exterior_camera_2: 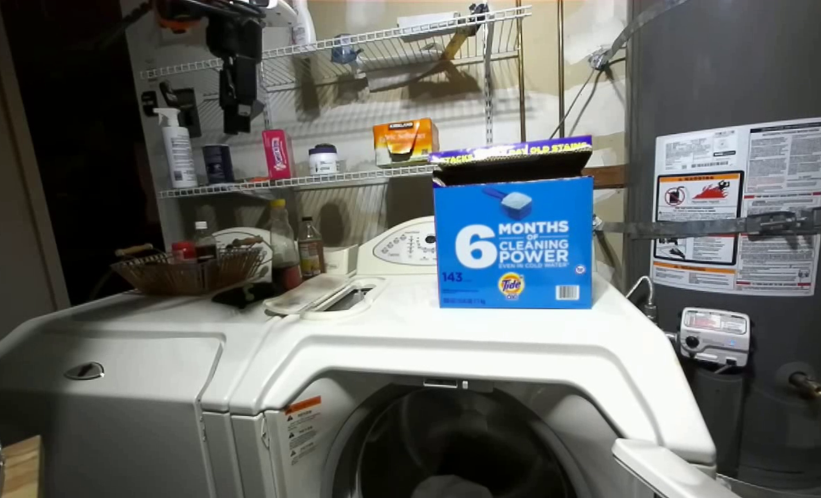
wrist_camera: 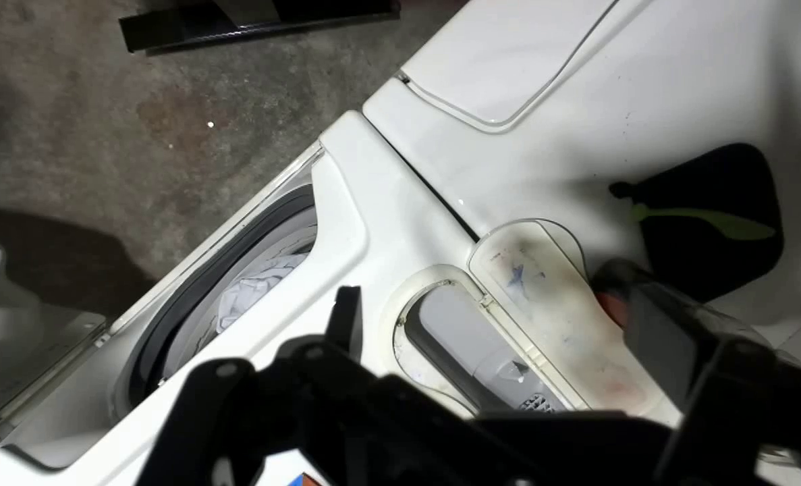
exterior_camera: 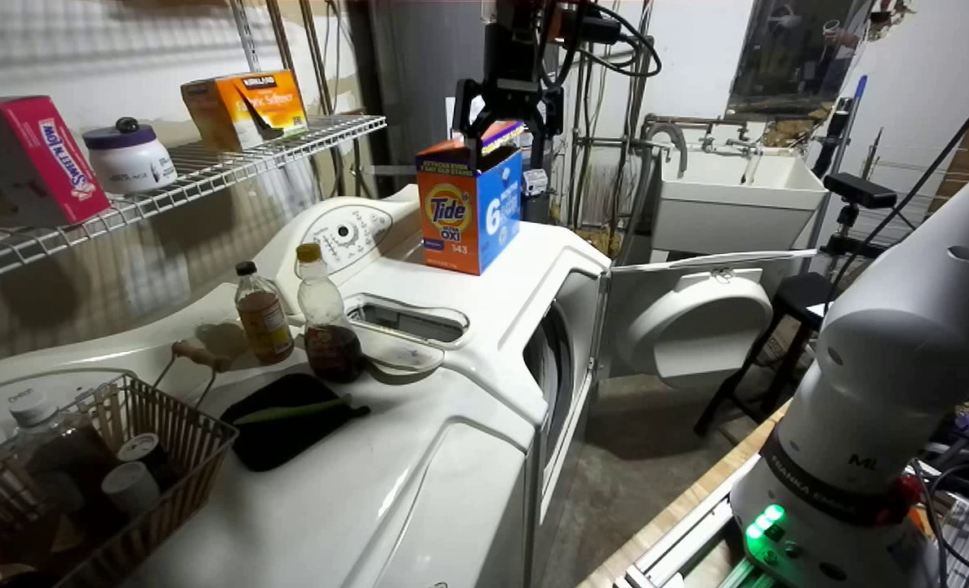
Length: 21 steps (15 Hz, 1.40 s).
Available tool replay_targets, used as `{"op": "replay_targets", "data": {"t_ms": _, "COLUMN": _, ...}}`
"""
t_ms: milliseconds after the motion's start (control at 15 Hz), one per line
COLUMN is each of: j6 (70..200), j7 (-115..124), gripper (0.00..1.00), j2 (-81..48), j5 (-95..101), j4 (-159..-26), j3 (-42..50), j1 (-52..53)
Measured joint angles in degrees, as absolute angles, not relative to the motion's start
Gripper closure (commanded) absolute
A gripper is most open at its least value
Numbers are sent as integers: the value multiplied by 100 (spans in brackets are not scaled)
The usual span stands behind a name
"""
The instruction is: Close the detergent compartment of the washing machine on the right
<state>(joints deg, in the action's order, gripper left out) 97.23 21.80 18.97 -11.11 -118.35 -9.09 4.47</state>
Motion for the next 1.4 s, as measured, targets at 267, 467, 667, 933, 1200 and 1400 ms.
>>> {"op": "replay_targets", "data": {"t_ms": 267, "j6": 10134, "j7": 2406, "gripper": 0, "j2": 1843, "j5": -962, "j4": -12100, "j3": -1143, "j1": 454}}
{"op": "replay_targets", "data": {"t_ms": 467, "j6": 10897, "j7": 2788, "gripper": 0, "j2": 1739, "j5": -767, "j4": -12607, "j3": -1465, "j1": 480}}
{"op": "replay_targets", "data": {"t_ms": 667, "j6": 11975, "j7": 3279, "gripper": 0, "j2": 1577, "j5": -535, "j4": -13182, "j3": -1722, "j1": 507}}
{"op": "replay_targets", "data": {"t_ms": 933, "j6": 13208, "j7": 4064, "gripper": 0, "j2": 1206, "j5": 218, "j4": -13717, "j3": -2010, "j1": 542}}
{"op": "replay_targets", "data": {"t_ms": 1200, "j6": 13608, "j7": 4749, "gripper": 0, "j2": 813, "j5": 1441, "j4": -13985, "j3": -2284, "j1": 686}}
{"op": "replay_targets", "data": {"t_ms": 1400, "j6": 13717, "j7": 5296, "gripper": 0, "j2": 573, "j5": 2369, "j4": -14076, "j3": -2384, "j1": 872}}
